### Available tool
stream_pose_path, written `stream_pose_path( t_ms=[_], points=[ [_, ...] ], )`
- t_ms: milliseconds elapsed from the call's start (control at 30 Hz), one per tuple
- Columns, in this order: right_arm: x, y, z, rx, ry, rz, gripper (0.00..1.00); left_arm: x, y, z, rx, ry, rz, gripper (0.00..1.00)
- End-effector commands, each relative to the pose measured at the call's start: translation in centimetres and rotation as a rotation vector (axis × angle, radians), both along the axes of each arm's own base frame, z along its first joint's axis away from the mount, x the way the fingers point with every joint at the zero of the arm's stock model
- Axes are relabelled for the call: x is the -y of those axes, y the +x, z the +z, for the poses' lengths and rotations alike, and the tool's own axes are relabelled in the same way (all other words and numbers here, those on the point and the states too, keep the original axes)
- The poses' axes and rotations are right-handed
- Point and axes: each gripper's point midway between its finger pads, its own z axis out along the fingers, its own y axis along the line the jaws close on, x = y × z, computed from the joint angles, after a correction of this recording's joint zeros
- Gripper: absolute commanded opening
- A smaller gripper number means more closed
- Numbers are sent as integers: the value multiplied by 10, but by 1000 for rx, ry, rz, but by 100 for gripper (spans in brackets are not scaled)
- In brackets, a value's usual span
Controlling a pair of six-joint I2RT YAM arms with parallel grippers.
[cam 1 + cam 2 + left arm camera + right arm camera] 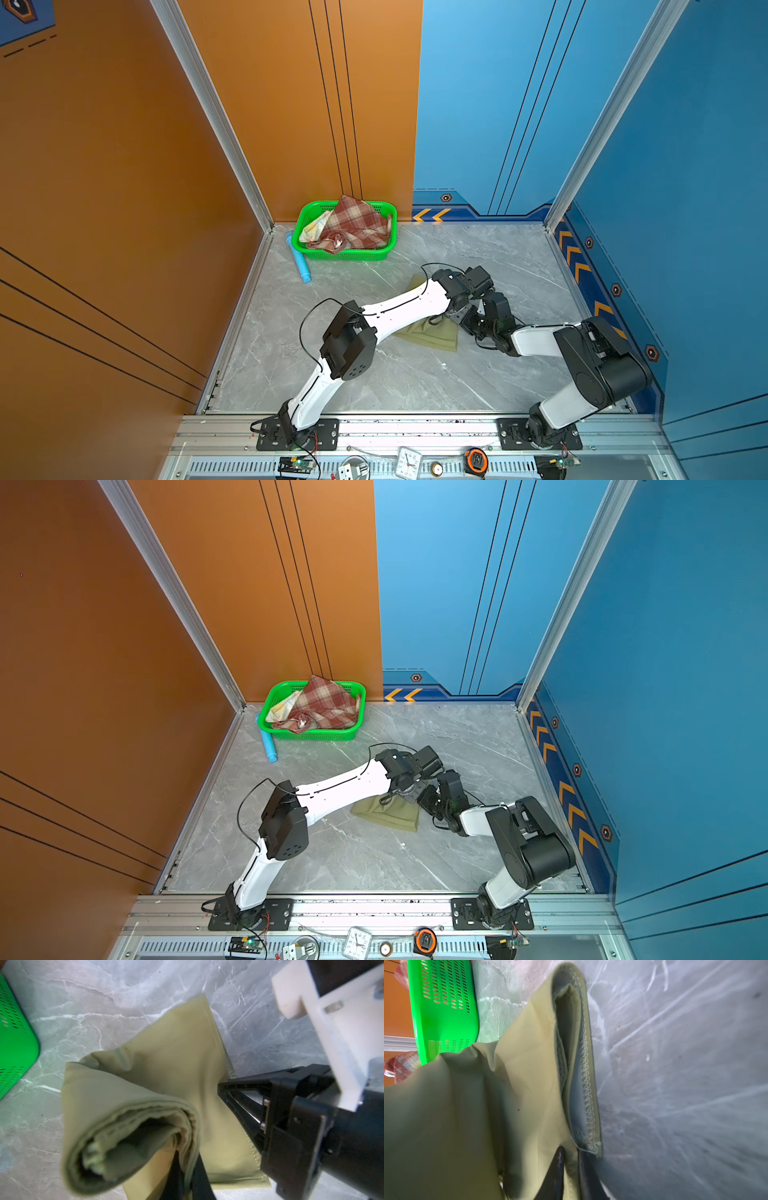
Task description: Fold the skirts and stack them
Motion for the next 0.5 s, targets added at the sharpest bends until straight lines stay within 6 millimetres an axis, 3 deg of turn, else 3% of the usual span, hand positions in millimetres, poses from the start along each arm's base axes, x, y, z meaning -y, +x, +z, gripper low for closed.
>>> stream_pose_path(
  t_ms=[0,100,200,267,300,367,467],
  points=[
    [14,-16,-27,-89,-28,-46,16,12,-11,-6,-44,-10,-20,0],
    [20,-18,-27,-89,-22,-66,18,17,-13,-8,-57,-21,-25,0],
    [26,-20,-27,-90,-28,-75,23,30,-12,8,-60,-84,-39,4],
    [28,-20,-27,-91,-23,-78,26,44,-10,29,-49,-152,-62,37],
    [29,-20,-27,-89,-21,-79,28,51,-11,39,-45,-185,-75,45],
    [31,-20,-27,-91,-20,-84,29,63,-11,66,-33,-263,-100,58],
    [33,-22,-28,-95,-16,-85,31,67,-13,96,-13,-328,-120,65]
  ],
)
